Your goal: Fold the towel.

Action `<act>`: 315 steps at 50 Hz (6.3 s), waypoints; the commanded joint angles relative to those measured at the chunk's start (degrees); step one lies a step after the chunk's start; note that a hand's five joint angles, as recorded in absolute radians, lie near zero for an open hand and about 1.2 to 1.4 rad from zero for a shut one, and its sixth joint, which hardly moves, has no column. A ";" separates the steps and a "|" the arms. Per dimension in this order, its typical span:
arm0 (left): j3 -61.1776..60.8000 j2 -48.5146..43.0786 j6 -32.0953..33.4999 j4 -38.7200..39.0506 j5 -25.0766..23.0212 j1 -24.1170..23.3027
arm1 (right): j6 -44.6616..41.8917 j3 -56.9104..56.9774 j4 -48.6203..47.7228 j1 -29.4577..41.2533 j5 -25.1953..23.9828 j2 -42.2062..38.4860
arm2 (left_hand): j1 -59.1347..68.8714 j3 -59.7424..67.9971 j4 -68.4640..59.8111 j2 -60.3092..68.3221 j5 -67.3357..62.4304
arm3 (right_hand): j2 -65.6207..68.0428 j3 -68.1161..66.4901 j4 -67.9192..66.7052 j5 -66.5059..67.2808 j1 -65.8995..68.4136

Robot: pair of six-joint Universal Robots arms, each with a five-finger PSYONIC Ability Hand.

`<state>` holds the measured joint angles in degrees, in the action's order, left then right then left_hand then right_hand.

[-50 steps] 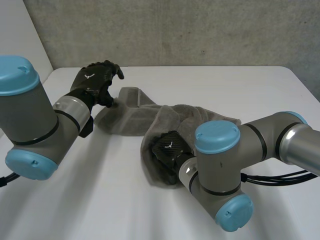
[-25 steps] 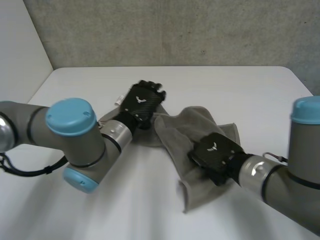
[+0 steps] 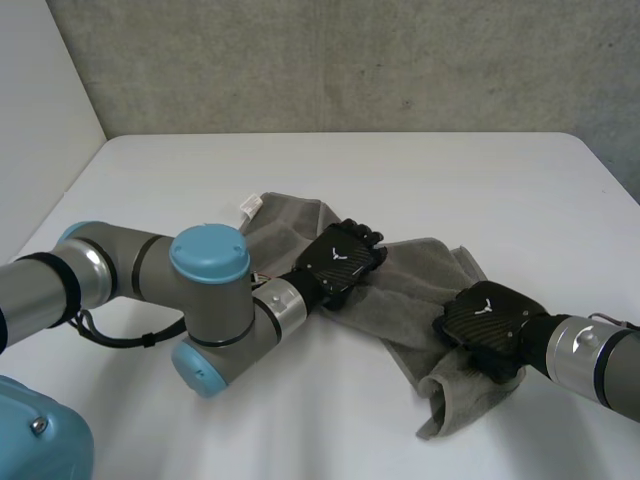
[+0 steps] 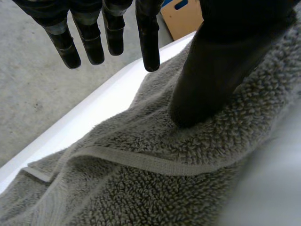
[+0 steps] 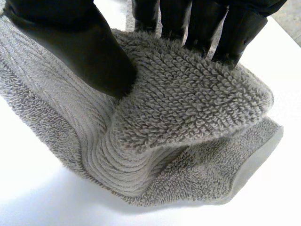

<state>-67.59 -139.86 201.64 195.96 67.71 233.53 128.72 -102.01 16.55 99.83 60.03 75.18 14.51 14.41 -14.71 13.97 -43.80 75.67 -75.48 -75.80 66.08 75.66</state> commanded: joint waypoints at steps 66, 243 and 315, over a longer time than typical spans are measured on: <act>-1.58 -0.32 2.35 0.04 -1.09 3.60 | 22.72 -11.37 -17.52 7.93 16.96 8.93 | 43.98 44.08 -43.78 44.52 -4.70 | -49.27 49.08 49.40 -49.68 -49.26; -35.07 24.38 0.95 9.00 10.51 26.63 | 28.08 -4.34 -34.83 1.60 14.23 -1.00 | 29.21 29.31 -29.02 29.76 10.07 | 4.33 -4.52 -4.20 3.92 4.34; 26.88 16.46 -12.67 14.71 12.09 25.40 | 24.74 101.13 -16.64 12.32 19.68 -32.55 | 65.49 65.59 -65.29 66.03 -26.20 | 4.33 -4.52 -4.20 3.92 4.34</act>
<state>-50.75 -122.52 190.12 210.74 78.45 260.48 154.41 -16.26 11.40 109.60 78.63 43.54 73.71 77.65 -78.11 76.28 -65.56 76.79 -76.92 -76.92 67.55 76.45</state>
